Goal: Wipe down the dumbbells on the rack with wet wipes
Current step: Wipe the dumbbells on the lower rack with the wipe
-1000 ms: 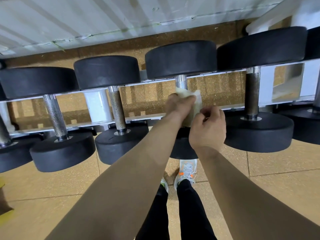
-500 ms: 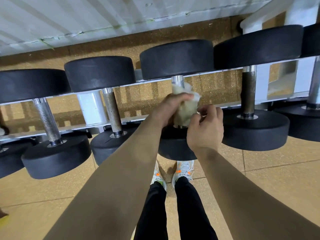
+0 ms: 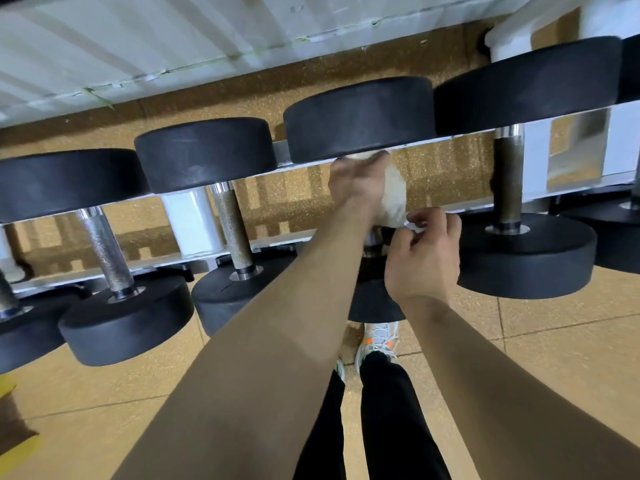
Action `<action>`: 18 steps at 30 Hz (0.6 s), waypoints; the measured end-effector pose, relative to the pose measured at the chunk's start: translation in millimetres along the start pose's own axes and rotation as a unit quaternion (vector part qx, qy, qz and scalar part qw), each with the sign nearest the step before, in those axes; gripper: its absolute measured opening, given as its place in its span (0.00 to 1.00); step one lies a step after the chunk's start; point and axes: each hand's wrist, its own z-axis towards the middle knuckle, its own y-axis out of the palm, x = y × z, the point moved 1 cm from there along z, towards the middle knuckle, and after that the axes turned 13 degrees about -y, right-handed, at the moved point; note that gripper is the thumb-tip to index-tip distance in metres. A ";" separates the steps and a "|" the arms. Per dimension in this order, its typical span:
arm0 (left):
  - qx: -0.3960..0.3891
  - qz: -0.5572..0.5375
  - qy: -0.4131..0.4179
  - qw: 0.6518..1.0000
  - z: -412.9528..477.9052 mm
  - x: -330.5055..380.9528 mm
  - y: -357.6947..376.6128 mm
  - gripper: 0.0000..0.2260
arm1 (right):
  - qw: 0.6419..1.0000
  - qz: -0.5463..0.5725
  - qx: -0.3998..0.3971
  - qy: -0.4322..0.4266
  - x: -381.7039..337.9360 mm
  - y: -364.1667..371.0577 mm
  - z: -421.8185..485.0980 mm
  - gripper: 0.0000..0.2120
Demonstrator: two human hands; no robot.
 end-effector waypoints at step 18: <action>-0.052 0.304 0.000 0.951 -25.7 -51.2 -22.6 0.10 | 1.000 0.003 -0.005 0.007 -4.5 -3.5 2.3 0.14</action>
